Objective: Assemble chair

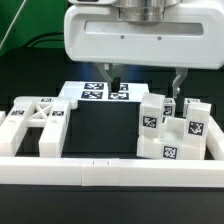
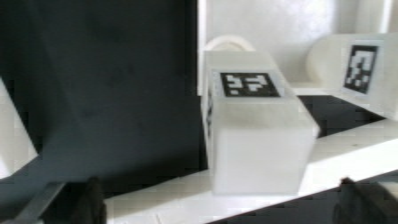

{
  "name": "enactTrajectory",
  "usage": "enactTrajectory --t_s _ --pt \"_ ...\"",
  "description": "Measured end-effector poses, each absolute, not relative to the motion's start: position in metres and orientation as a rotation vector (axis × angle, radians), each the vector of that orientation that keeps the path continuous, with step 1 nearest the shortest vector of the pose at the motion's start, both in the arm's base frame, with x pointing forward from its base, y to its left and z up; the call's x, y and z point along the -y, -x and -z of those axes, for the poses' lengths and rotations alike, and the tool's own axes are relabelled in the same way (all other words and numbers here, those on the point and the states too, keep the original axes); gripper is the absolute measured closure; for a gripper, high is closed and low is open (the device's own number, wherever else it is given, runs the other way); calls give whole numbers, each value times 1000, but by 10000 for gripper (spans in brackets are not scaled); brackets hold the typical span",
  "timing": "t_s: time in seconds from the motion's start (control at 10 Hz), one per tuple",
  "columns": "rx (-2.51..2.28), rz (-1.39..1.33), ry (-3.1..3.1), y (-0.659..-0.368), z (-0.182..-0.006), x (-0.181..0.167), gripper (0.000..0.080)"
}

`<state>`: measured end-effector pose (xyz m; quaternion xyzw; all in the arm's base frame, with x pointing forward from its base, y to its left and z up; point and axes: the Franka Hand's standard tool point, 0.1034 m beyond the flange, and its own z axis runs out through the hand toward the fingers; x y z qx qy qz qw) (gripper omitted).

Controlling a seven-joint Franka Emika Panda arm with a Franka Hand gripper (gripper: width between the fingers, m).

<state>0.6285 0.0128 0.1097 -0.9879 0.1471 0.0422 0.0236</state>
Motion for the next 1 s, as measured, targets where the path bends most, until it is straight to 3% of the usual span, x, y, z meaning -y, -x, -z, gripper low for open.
enactTrajectory --t_s 1.0 --pt "-490 -160 3077 -629 -95 -18 150"
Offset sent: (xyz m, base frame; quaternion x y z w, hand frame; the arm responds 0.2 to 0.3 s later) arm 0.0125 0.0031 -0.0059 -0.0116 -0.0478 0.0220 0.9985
